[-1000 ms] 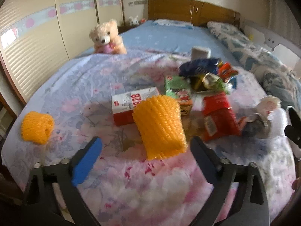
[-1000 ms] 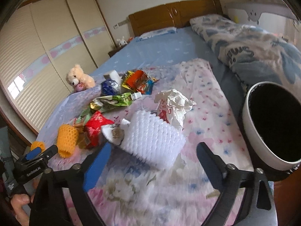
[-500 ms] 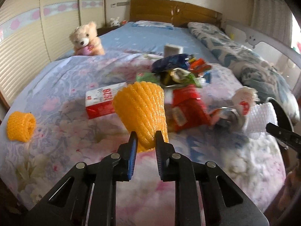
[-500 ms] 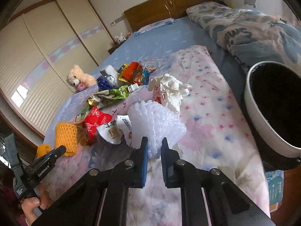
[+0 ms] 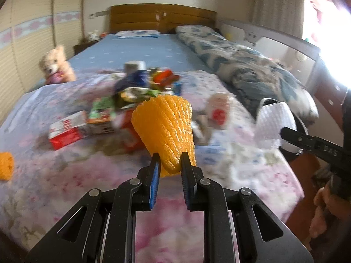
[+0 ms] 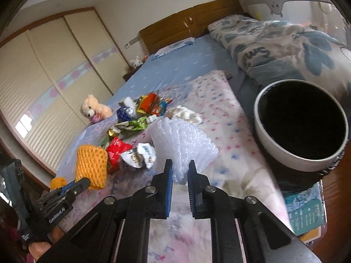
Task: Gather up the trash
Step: 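Grasp the orange foam net with the left tool while the right grasps the white net, then carry both foam nets over the bin and open both tools to drop them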
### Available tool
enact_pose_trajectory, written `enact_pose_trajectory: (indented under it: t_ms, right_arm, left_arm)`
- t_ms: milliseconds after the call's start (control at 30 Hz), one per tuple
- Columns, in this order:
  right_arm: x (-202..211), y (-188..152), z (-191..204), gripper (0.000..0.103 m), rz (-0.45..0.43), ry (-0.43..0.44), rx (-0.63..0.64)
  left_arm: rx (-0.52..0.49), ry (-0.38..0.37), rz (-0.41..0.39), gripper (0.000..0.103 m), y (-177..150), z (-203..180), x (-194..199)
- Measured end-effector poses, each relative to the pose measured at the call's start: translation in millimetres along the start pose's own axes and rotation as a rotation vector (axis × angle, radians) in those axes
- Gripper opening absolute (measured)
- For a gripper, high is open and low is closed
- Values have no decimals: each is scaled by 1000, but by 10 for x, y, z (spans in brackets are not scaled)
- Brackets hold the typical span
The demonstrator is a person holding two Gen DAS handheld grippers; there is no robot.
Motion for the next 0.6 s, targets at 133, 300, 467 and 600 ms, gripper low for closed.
enact_pose_trajectory:
  t_ms: [133,300,467,600]
  right_arm:
    - [93,68,-196,12,-18,-25,-13]
    - [232,192,-527,12,-54,-74,-45]
    - [356,283,-874,12,-77,-123,-88]
    - [434,356,-1110,12,-93,-163,-122]
  left_arm:
    - [-19,-43,15,17,60,-265,-72]
    - [-93,-94,16,17,170,-695,-149]
    - [-180,-146,19,17,276,-1170,-274]
    - [-232,-186,26,17,358,-1501,-379]
Point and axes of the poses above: each gripper's, at about its wrist camera, not at the fingertips, and x roughly against the way its jaws point, z to its left, y to its top, the point moved 8 cm from there along -x, roughly the way its jaws point, and after that the axes turned 2 degrees about z, right-handed, at the moved point
